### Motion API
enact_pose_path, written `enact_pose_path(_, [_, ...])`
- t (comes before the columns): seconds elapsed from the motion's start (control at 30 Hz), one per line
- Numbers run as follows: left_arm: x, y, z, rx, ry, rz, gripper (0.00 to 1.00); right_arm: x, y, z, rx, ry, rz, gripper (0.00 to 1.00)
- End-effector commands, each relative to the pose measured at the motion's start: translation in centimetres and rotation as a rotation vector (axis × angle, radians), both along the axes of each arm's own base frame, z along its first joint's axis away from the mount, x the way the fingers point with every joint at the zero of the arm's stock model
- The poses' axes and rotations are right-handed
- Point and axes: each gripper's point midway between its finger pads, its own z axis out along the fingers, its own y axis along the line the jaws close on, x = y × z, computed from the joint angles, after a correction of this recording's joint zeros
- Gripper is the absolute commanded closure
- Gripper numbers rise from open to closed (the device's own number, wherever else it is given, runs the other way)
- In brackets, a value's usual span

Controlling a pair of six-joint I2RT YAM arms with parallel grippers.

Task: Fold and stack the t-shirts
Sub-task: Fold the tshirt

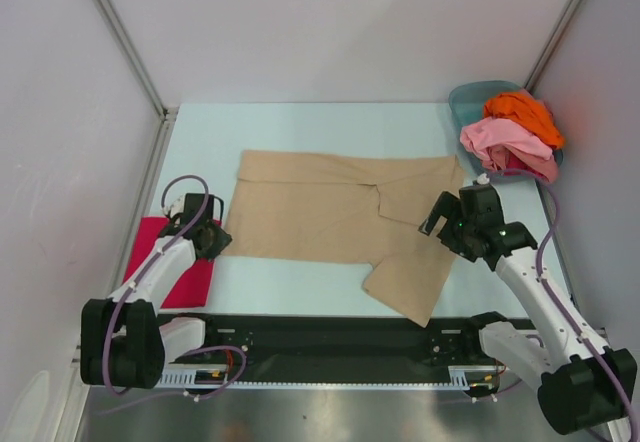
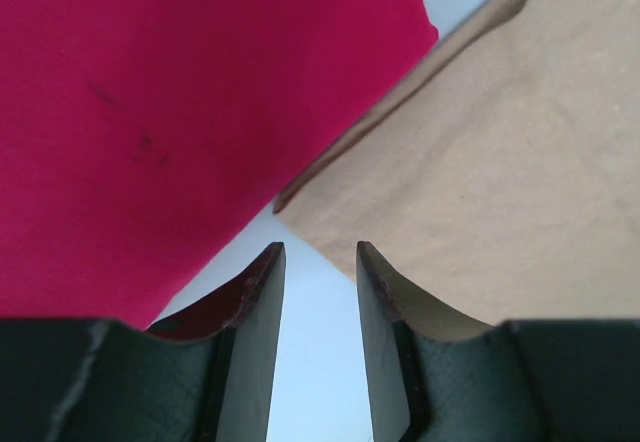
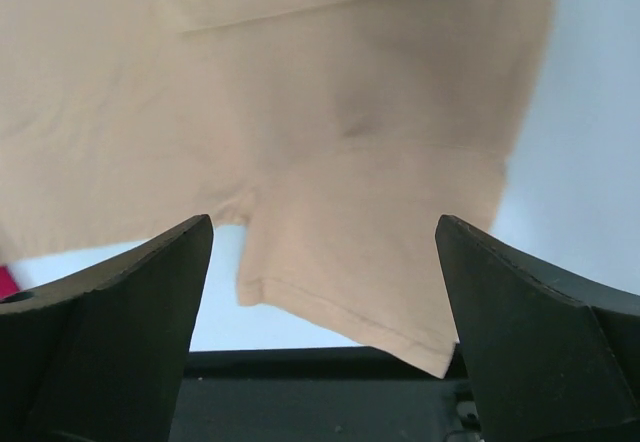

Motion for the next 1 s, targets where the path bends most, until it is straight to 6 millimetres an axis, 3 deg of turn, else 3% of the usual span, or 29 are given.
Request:
enact_pose_path(0.0, [0.2,1.9,0.2,0.06,-0.031,0.091,0.59,-1.6,-1.5,-1.6,0.04,0.115,-0.073,0.0])
enact_pose_path(0.23, [0.9,1.9,-1.1,0.055,0.016,0.091,0.56,-1.9,-2.8,-2.0,0.016,0.156,-0.118,0.0])
enact_pose_path(0.57, [0.9,1.7,-2.9,0.054,0.066,0.08,0.58,-1.6,-3.9,-1.0,-0.024,0.15,-0.169,0.0])
enact_pose_path(0.77, [1.2,1.1,-3.5,0.026,0.068,0.041,0.77,-2.5,-4.4,-1.9,-0.036,0.198,-0.202,0.0])
enact_pose_path(0.8, [1.2,0.9,-3.5,0.018,0.062,0.036,0.85,-2.7,-4.4,-2.1,-0.039,0.209,-0.205,0.0])
enact_pose_path(0.97, [1.4,0.6,-2.4,0.013,0.021,-0.001,1.0,-4.6,-5.2,-4.2,-0.07,0.314,-0.244,0.05])
